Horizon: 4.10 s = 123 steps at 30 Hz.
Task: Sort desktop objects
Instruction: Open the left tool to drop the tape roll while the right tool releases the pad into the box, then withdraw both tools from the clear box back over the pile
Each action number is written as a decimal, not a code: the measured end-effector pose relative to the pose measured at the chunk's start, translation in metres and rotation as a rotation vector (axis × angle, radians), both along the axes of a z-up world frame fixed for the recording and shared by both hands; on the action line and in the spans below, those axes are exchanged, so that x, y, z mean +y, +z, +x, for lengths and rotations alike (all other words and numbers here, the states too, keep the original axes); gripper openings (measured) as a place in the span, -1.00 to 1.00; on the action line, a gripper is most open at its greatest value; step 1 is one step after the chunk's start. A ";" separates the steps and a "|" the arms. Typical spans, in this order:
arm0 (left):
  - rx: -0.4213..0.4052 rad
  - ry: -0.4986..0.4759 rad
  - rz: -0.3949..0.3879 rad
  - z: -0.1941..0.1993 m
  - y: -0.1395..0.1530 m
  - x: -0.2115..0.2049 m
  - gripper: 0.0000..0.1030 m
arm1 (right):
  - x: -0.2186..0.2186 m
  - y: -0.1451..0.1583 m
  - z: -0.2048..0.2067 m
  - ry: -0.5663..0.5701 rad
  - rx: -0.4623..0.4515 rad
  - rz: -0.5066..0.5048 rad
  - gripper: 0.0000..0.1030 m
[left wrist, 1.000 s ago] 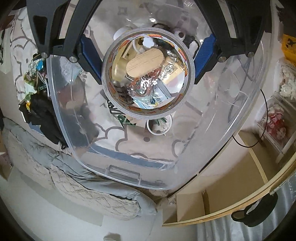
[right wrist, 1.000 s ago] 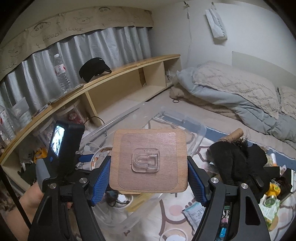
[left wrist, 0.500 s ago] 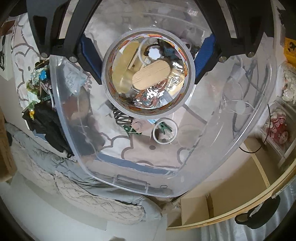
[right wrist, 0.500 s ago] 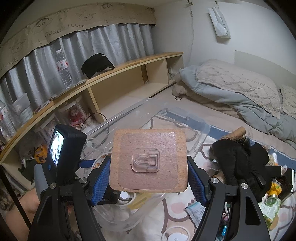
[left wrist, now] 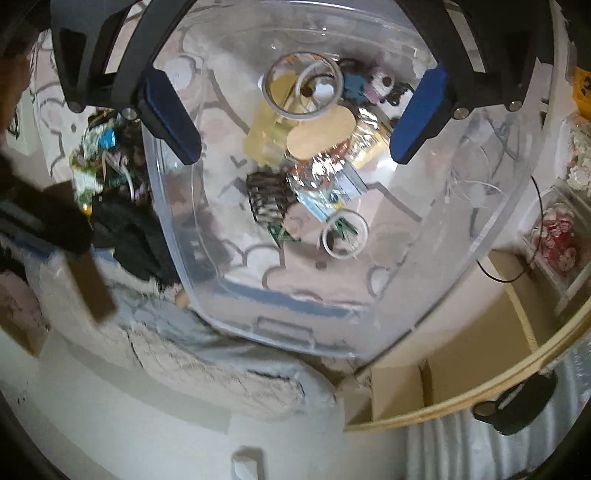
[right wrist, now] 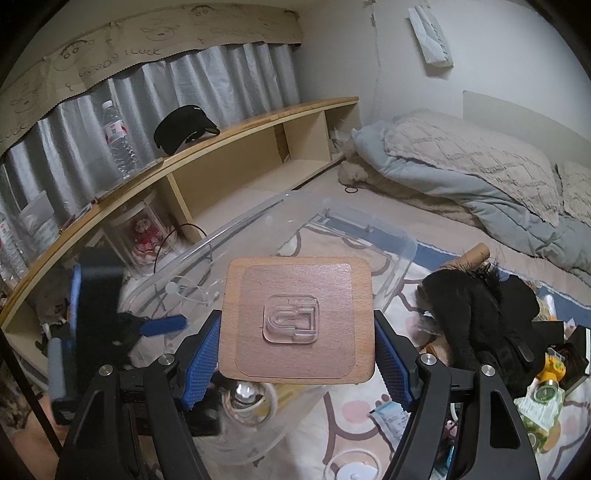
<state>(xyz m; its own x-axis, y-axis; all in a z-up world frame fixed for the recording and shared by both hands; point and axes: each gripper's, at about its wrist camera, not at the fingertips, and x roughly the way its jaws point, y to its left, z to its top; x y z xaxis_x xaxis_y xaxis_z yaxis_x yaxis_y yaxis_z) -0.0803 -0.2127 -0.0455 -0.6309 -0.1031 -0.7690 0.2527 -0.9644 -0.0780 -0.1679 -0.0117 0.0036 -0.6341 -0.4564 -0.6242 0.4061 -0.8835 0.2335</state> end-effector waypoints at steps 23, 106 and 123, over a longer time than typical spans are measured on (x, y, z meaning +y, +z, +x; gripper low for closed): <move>0.354 0.229 0.056 0.089 0.050 -0.093 0.99 | -0.116 -0.049 -0.060 0.245 -0.133 0.286 0.49; 0.342 0.033 -0.077 0.068 0.056 -0.020 0.99 | -0.001 0.009 0.023 0.132 0.196 0.107 1.00; 0.409 -0.090 -0.071 0.061 0.057 0.034 0.99 | 0.092 0.000 0.071 -0.097 0.219 0.134 1.00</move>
